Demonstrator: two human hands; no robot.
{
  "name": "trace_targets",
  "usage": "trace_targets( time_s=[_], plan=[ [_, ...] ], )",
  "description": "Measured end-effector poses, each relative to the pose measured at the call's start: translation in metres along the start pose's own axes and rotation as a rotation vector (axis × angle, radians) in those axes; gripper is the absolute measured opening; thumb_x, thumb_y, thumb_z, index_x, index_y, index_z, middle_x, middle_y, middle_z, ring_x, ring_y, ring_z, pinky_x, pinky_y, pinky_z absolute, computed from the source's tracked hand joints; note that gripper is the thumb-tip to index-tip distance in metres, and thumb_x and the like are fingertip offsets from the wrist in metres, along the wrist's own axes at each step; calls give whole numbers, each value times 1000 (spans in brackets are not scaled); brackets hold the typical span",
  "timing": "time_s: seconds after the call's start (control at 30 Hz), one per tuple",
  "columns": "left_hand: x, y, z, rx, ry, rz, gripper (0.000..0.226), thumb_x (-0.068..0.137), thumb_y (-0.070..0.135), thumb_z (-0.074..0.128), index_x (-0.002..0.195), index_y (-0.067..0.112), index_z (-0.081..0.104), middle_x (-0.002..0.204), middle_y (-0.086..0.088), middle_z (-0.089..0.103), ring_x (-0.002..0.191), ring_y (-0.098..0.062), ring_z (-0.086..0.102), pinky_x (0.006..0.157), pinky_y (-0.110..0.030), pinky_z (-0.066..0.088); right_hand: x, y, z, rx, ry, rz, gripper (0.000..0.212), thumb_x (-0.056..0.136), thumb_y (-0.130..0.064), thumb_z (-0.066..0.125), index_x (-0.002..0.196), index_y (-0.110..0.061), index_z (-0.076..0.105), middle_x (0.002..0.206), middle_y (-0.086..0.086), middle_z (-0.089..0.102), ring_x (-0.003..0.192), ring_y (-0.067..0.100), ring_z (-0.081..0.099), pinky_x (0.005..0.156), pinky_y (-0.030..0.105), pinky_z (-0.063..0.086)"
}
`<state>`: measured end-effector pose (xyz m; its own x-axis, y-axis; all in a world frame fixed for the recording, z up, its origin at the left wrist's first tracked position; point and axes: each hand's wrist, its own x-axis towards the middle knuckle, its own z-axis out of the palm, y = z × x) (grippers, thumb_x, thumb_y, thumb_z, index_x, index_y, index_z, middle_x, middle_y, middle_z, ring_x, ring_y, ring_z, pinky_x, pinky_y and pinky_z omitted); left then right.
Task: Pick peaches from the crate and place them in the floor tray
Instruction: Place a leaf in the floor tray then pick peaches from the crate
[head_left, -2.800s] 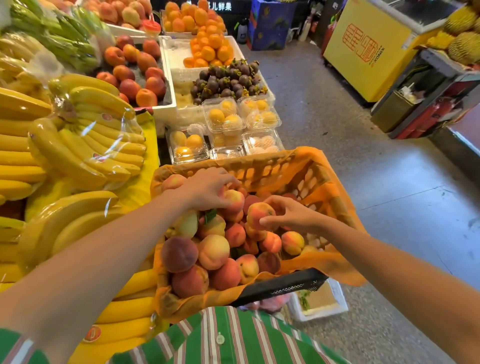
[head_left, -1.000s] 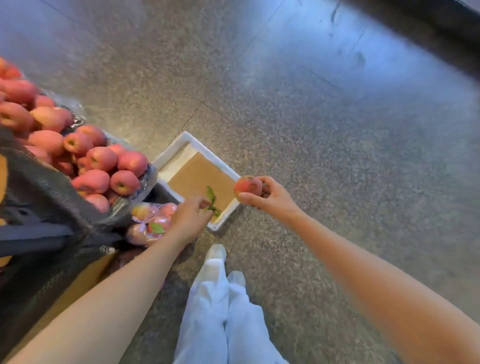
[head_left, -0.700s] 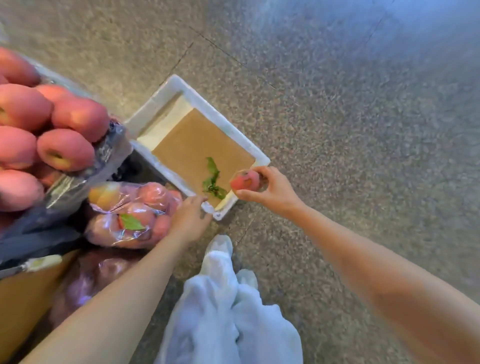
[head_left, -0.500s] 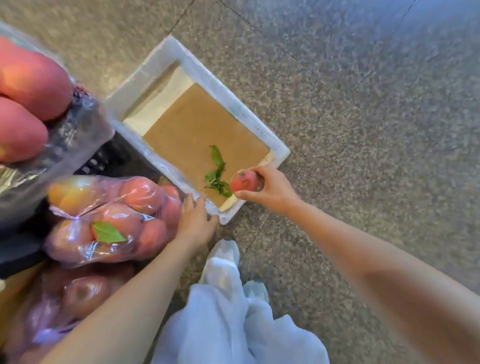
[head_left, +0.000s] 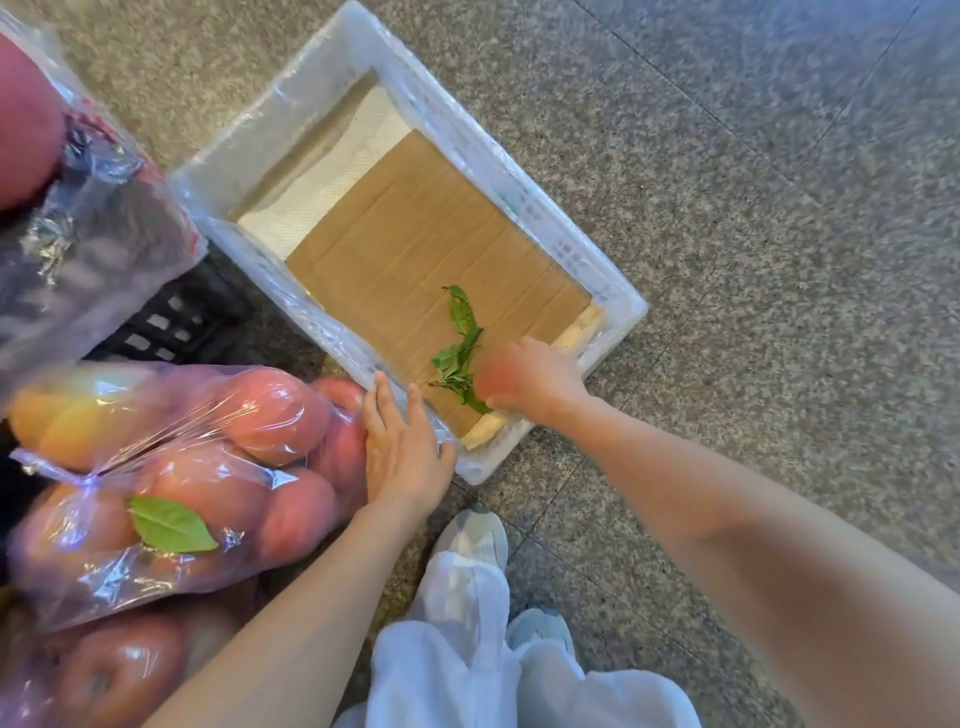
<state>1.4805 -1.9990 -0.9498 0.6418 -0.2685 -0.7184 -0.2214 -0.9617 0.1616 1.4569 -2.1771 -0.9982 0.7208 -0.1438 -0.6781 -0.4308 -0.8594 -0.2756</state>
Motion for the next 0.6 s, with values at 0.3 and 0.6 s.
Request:
trace_targets(
  time_s=[0.3,0.6],
  plan=[
    [-63,21,-65,-167,-47,68,43,91,21,48,134,14,51,136,-16,49,128,-30,40,104,-40,34,-90,-23,-70,292,21,-16,47,93,-34,59,136,-20,47,122,6,61,105,22,60,89,41,52],
    [-248,81,-219,-311,161,229,21,91,14,51,105,17,67,111,-2,64,98,-20,59,85,-36,48,-283,-88,-230,504,167,-79,24,97,-27,53,116,-15,64,109,-2,68,84,7,61,70,19,48]
  ],
)
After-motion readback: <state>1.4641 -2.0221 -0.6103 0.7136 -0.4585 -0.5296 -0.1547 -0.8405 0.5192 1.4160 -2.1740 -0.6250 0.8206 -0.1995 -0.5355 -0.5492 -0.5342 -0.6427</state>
